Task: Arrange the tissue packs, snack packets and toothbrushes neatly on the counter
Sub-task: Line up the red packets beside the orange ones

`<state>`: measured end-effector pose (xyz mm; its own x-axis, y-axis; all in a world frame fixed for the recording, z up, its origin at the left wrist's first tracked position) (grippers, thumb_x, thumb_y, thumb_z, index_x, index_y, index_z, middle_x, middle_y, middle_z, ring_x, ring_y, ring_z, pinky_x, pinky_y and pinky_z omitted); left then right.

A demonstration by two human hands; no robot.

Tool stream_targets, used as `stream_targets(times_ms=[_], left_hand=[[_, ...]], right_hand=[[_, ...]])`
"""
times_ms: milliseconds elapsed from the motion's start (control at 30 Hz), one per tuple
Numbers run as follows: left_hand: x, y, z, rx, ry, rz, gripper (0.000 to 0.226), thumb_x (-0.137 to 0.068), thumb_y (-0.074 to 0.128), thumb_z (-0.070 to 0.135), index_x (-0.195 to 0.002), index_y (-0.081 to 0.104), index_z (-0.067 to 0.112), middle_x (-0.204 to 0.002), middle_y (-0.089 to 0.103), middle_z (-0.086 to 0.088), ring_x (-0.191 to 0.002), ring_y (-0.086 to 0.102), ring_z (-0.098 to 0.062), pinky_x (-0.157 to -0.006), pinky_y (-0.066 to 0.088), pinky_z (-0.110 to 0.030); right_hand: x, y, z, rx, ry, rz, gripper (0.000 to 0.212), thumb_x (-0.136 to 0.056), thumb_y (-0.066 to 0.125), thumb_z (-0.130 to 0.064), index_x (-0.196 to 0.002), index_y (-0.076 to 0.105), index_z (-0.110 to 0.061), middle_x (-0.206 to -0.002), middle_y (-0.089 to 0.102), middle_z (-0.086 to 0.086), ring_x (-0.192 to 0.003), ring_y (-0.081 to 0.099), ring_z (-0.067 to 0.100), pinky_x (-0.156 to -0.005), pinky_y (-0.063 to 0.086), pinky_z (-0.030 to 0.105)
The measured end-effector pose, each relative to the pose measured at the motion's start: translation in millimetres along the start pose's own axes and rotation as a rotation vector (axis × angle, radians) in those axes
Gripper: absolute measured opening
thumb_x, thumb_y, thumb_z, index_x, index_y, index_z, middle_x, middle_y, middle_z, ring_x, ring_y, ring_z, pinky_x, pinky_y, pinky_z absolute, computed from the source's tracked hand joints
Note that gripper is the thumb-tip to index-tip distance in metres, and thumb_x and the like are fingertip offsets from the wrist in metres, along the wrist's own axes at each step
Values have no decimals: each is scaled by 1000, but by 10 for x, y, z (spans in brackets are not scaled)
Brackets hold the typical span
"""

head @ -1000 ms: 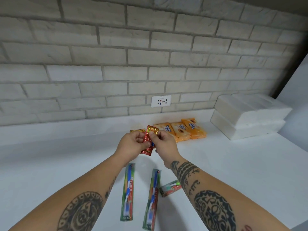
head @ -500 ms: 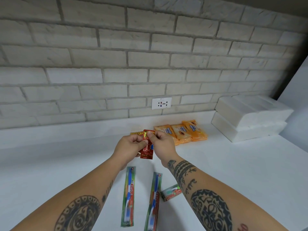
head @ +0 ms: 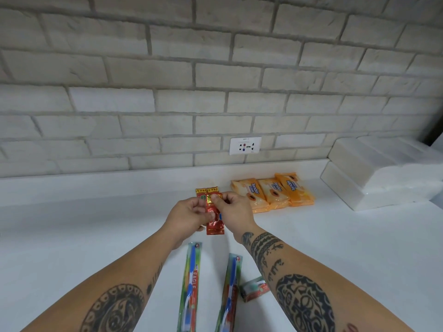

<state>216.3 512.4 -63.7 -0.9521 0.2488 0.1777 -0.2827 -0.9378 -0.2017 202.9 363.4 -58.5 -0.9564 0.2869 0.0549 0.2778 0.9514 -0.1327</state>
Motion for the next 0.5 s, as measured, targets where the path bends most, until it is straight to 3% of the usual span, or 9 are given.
stream_targets(times_ms=[100,200,300,367,500], left_hand=[[-131,-22,-134,-67,-14,13,27,-85,80,2,-106,66,11,-90,75,-13,-69,71,-15,-58,53,-24],[-276,-78,-305,-96,-54,55,39,-83,83,5,-113,60,18,-93,77,-14,-77,75,-24,-60,57,-30],[-427,-194,-519,-96,-101,162,45,-83,83,6,-117,55,18,-92,78,-10,-80,76,-25,-70,61,-37],[-524,-276,-647,-131,-123,224,50,-82,83,10,-120,53,20,-91,79,-6,-80,76,-23,-74,60,-37],[-726,-360,-894,-204,-169,286,45,-84,80,15,-117,52,25,-96,78,-2,-84,76,-24,-65,57,-31]], right_hand=[[-140,68,175,14,39,8,32,-92,75,-25,-81,67,4,-71,67,9,-61,58,16,-56,49,28],[-259,121,355,66,60,-11,12,-92,76,-26,-87,70,-16,-83,75,-1,-71,69,12,-63,55,26],[-376,191,564,112,63,-81,7,-93,73,-20,-94,67,-23,-89,72,-5,-85,70,16,-77,59,31],[-446,220,704,224,53,-114,11,-94,71,-17,-101,66,-24,-94,69,-7,-91,66,15,-87,56,30],[-616,213,908,635,-37,-131,31,-96,65,-30,-127,65,-29,-131,61,-4,-109,52,13,-102,43,30]])
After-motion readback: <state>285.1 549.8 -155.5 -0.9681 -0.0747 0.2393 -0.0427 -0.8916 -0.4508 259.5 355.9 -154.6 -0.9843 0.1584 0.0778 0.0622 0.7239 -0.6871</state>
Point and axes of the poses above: each hand's wrist, its own x-axis away from the middle knuckle, its own y-axis out of the palm, z = x × y, the point moved 6 cm from there along -x, towards the middle knuckle
